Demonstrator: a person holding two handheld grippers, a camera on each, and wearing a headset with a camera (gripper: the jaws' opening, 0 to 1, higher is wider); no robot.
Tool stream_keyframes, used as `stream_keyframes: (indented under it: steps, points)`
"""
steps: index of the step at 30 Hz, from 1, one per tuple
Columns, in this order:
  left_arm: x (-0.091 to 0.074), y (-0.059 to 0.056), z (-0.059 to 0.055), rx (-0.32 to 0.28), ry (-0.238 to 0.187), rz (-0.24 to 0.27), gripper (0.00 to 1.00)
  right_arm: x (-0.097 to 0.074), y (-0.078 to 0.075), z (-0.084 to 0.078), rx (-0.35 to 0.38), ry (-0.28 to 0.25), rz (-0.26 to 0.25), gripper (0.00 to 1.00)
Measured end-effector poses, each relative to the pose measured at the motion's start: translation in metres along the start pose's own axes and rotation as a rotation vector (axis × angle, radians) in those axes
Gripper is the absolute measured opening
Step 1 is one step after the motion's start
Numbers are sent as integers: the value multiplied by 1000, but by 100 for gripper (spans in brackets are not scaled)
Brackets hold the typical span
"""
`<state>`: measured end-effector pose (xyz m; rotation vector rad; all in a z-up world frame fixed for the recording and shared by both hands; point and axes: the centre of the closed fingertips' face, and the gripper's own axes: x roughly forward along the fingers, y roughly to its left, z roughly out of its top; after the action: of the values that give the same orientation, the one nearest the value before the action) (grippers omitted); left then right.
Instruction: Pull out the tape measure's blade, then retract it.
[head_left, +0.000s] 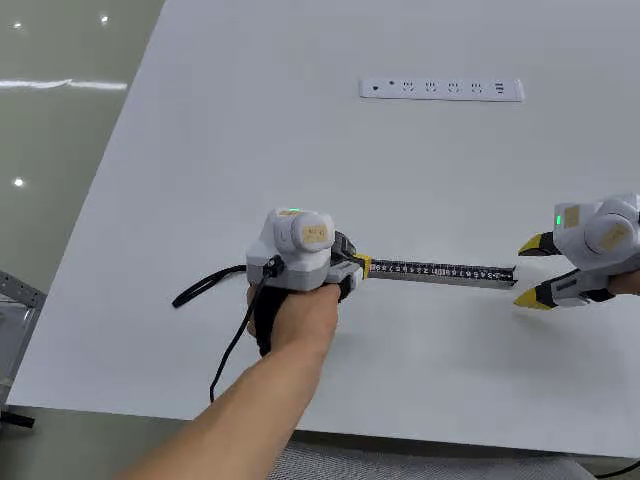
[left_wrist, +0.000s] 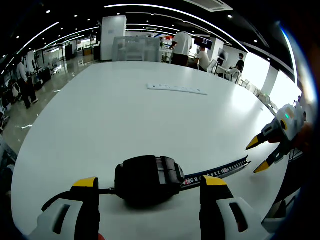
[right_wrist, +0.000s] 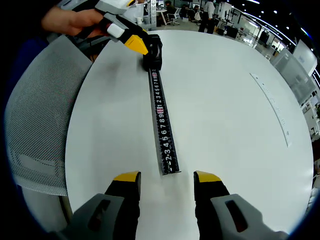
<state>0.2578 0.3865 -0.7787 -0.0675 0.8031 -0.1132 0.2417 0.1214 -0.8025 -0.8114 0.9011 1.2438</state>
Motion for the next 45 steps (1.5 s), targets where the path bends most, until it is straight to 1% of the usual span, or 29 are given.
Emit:
stream_keyframes:
  steps: [4, 7, 13, 20, 29, 37, 41, 45]
  points:
    - [3, 1, -1, -4, 0, 8, 79, 5, -2, -2, -21, 12, 15, 37]
    - [5, 2, -2, -18, 2, 13, 78, 10, 0, -5, -48, 29, 39, 34]
    - [8, 4, -1, -31, -3, 18, 77, 14, 0, -3, -70, 30, 59, 28]
    - [13, 3, -3, -37, 3, 19, 75, 19, 0, -2, -90, 39, 76, 21]
    - [15, 3, 0, -47, -3, 21, 73, 21, -2, -4, -97, 43, 84, 14]
    - [17, 3, -1, -66, -14, 24, 72, 20, -2, -4, -103, 42, 86, 13]
    - [16, 5, -2, -58, -15, 33, 68, 20, -3, -4, -105, 43, 88, 13]
    - [15, 4, -2, -58, -17, 31, 67, 20, -3, -4, -101, 45, 89, 13]
